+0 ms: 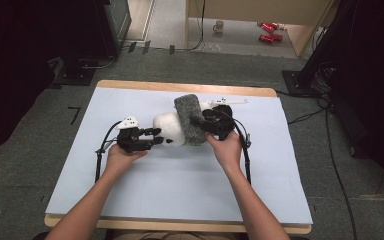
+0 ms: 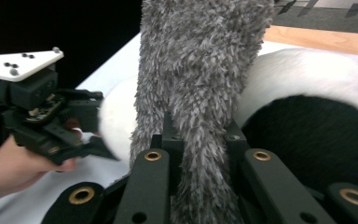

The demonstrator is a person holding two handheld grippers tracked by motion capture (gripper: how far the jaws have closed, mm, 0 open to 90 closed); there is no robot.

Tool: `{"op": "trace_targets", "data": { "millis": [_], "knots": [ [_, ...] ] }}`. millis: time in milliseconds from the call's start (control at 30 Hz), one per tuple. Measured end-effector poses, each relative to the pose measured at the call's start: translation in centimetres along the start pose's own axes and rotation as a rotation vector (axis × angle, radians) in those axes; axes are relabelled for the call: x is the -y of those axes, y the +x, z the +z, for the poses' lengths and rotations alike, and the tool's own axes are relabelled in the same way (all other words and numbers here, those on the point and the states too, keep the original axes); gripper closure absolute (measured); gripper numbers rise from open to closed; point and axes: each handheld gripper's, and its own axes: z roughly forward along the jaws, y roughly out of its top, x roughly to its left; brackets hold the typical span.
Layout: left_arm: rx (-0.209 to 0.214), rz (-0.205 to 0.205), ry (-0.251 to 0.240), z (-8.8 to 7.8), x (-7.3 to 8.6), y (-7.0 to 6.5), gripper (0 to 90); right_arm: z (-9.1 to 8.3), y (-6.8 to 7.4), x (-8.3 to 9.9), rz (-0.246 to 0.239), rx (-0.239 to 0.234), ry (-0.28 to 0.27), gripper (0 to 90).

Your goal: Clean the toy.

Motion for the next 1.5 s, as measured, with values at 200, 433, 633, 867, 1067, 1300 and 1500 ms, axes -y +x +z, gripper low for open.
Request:
{"op": "trace_targets", "data": {
  "millis": [200,433,633,867,1067,1300,1500],
  "knots": [
    [-0.008,-0.092,0.011,-0.1,-0.4,-0.1,76.1,-0.7,1.8,0.4,-0.038,-0.054,0.003,78.9],
    [-0.03,-0.064,0.021,-0.1,-0.5,-0.4,79.9,1.1,2.8,1.5,-0.073,-0.079,0.046,78.8],
    [-0.034,-0.075,0.024,-0.2,-0.5,-0.4,84.1,1.4,3.2,1.7,-0.07,-0.093,0.023,78.7],
    [-0.046,-0.068,0.057,-0.2,-0.7,-0.6,87.9,3.2,4.3,2.7,-0.149,-0.049,0.042,77.1],
    [-0.055,-0.067,0.06,-0.2,-0.9,-0.6,88.3,3.2,2.3,3.3,-0.174,0.022,0.033,76.6],
    [-0.057,-0.047,0.067,-0.1,-1.2,-0.7,88.3,2.2,0.3,3.9,-0.157,0.056,0.044,77.6],
    [-0.057,-0.051,0.07,0.0,-1.5,-0.5,88.4,1.9,-0.6,4.5,-0.173,0.099,0.081,77.3]
  ]
}}
